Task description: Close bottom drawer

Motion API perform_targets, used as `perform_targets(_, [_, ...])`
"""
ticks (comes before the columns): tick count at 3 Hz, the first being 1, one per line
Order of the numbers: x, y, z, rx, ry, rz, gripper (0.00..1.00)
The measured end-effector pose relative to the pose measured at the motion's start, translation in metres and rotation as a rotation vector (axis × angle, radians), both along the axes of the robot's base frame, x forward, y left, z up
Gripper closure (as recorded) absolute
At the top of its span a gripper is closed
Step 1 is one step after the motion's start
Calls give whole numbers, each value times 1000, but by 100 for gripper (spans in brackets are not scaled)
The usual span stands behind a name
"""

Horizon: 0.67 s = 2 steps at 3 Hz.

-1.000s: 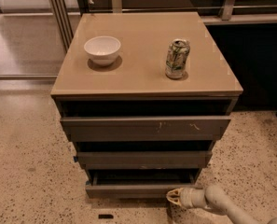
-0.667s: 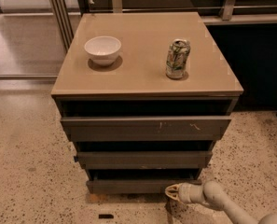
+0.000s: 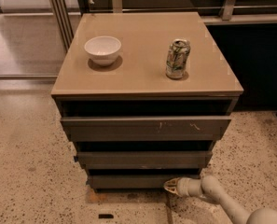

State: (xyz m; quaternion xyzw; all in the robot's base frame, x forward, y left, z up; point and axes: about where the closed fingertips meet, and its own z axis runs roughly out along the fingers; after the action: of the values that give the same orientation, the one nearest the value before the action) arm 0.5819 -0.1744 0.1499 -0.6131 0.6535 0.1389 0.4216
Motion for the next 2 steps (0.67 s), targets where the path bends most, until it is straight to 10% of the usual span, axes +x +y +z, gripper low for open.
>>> perform_targets(2, [-16,5,0,0,49,60,100])
